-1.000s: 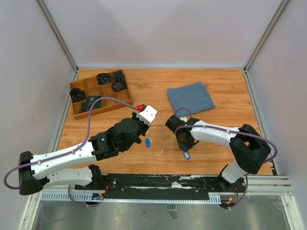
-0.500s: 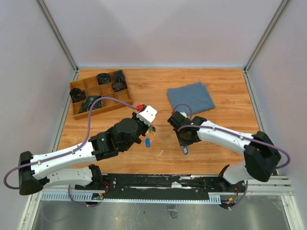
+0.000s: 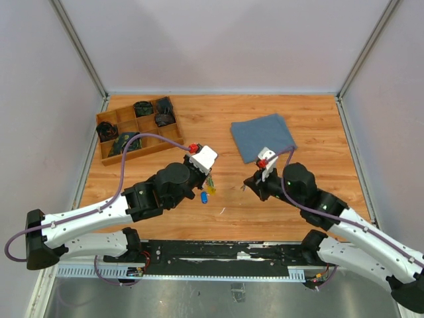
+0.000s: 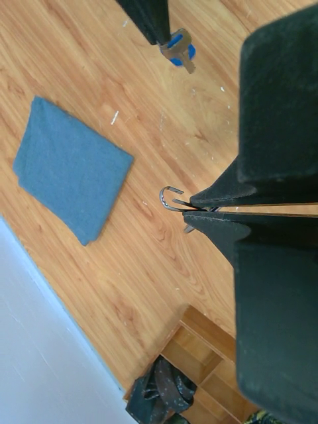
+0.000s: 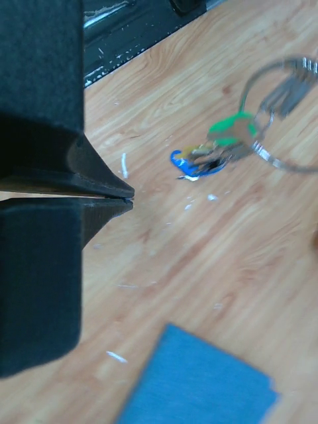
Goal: Put the keys on the keyring
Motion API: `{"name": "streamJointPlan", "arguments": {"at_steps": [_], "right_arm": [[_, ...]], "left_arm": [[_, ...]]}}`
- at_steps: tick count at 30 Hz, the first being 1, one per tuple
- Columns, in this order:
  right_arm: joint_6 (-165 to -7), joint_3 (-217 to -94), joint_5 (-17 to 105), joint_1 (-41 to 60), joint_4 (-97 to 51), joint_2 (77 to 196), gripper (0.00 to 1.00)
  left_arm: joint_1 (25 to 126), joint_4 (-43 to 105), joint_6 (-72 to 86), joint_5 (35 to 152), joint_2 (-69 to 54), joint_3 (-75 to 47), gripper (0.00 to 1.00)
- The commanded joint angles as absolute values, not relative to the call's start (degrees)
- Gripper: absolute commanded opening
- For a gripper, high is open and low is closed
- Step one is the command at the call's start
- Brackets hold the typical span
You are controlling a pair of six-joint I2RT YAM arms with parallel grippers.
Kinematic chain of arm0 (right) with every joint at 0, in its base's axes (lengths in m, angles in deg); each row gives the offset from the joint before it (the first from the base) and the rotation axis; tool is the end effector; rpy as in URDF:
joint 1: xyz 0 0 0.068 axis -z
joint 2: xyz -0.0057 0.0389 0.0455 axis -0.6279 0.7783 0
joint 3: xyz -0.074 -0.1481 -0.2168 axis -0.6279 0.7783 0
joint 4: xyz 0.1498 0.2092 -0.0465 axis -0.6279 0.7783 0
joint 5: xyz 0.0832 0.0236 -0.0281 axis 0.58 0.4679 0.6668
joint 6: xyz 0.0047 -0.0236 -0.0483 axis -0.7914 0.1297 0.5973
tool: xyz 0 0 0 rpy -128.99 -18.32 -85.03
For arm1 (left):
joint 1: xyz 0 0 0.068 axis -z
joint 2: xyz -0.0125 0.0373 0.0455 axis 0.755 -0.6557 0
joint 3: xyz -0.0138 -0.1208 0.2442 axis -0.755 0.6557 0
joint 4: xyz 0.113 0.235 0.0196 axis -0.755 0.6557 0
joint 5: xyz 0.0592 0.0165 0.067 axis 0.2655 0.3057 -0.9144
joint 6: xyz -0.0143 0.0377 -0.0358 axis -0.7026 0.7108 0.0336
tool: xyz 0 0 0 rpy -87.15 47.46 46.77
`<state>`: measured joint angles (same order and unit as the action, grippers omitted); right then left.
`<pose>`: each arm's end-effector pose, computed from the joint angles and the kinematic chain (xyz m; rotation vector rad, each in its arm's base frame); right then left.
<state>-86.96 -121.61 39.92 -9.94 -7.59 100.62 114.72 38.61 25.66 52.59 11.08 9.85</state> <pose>0.1210 0.1413 0.3101 -0.7324 1.8379 0.7088 0.1109 -0.1988 0.3346 0.7026 1.6291 -0.2271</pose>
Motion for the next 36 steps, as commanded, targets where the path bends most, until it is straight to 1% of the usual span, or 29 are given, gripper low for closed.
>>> {"name": "streamJointPlan", "arguments": {"at_steps": [1,5,9,18,23,36], "right_arm": [[-70.84,-112.27,49.68,-10.52,-29.86,91.93,0.0],[-60.08,-106.63,55.59,-10.5,-42.3,86.84,0.0],[-50.46,-108.6,60.49,-10.5,-42.23,87.18,0.0],[-38.31,-115.07,67.91,-10.55,-42.31,90.5,0.0],[-34.24,-117.68,69.31,-10.63,-42.83,92.95,0.0],[-31.5,-116.89,67.75,-11.47,-50.52,98.69,0.0]], "left_arm": [[114.43,36.43,23.98,54.65,11.7,6.01,0.0],[114.43,36.6,23.68,56.68,11.82,5.07,0.0],[114.49,37.41,23.52,59.84,11.96,3.86,0.01],[114.46,39.98,23.55,64.87,11.72,0.61,0.01],[114.46,40.22,23.1,66.24,11.27,-0.83,0.0],[114.47,39.69,21.75,65.79,10.37,-2.33,0.0]]}}
